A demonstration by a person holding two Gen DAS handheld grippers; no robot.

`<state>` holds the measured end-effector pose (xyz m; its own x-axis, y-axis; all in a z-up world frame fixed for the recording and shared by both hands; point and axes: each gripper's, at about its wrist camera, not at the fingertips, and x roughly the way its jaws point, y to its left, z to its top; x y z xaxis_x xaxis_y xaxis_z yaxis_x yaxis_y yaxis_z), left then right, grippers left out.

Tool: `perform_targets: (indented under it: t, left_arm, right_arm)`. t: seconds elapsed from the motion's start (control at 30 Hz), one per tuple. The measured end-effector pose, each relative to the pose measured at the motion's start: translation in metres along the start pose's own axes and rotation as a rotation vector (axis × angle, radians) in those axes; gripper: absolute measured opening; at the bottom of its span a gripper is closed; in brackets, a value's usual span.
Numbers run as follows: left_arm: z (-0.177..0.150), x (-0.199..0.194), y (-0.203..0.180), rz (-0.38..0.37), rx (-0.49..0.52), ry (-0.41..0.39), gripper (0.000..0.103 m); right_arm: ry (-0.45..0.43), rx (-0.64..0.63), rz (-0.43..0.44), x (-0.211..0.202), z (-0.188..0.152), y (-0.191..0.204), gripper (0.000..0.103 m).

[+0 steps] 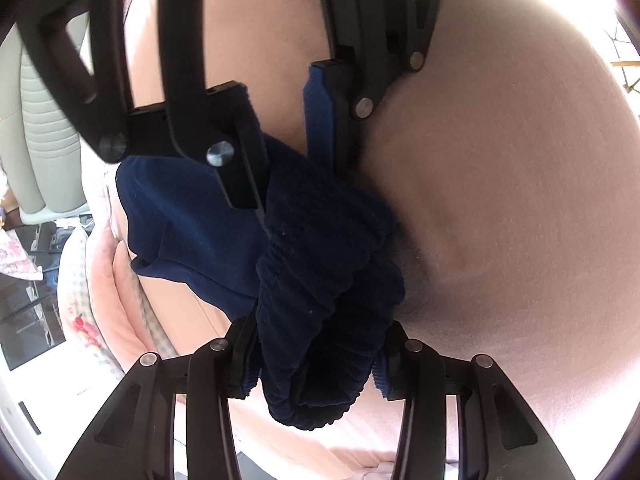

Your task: Fold clothes

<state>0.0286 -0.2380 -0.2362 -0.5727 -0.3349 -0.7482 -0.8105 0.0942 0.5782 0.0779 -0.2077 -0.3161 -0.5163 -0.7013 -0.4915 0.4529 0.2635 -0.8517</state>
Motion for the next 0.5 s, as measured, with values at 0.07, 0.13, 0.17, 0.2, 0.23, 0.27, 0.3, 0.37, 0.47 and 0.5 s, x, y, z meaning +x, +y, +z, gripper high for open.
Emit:
perform_targets:
  t: [0.07, 0.13, 0.17, 0.2, 0.23, 0.27, 0.3, 0.37, 0.47, 0.5]
  left_arm:
    - [0.003, -0.001, -0.002, -0.008, 0.020, 0.017, 0.039]
    - [0.005, -0.003, -0.003, -0.018, 0.042, 0.027, 0.038]
    - [0.006, -0.004, -0.004, -0.026, 0.051, 0.029, 0.038]
    - [0.008, -0.006, -0.005, -0.036, 0.055, 0.028, 0.038]
    - [0.010, -0.008, -0.005, -0.046, 0.057, 0.026, 0.038]
    - [0.012, -0.011, -0.006, -0.054, 0.057, 0.021, 0.038]
    - [0.014, -0.014, -0.007, -0.062, 0.054, 0.018, 0.038]
    - [0.020, -0.020, -0.009, -0.080, 0.037, 0.013, 0.038]
    - [0.033, -0.030, -0.012, -0.110, 0.012, 0.024, 0.038]
    - [0.038, -0.033, -0.013, -0.119, -0.001, 0.034, 0.038]
  right_arm:
    - [0.003, -0.014, -0.008, -0.001, 0.003, 0.001, 0.020]
    - [0.009, -0.041, -0.009, -0.003, 0.005, 0.001, 0.017]
    - [0.013, -0.061, -0.003, -0.004, 0.005, 0.000, 0.016]
    - [0.016, -0.083, 0.005, -0.005, 0.006, 0.000, 0.016]
    - [0.013, -0.100, 0.017, -0.007, 0.005, -0.001, 0.016]
    - [0.008, -0.116, 0.030, -0.010, 0.005, -0.001, 0.016]
    - [0.001, -0.131, 0.036, -0.013, 0.003, -0.002, 0.016]
    - [-0.007, -0.153, 0.042, -0.020, 0.002, -0.002, 0.015]
    - [-0.009, -0.191, 0.063, -0.034, -0.001, 0.002, 0.015]
    - [-0.004, -0.213, 0.067, -0.039, -0.002, 0.005, 0.015]
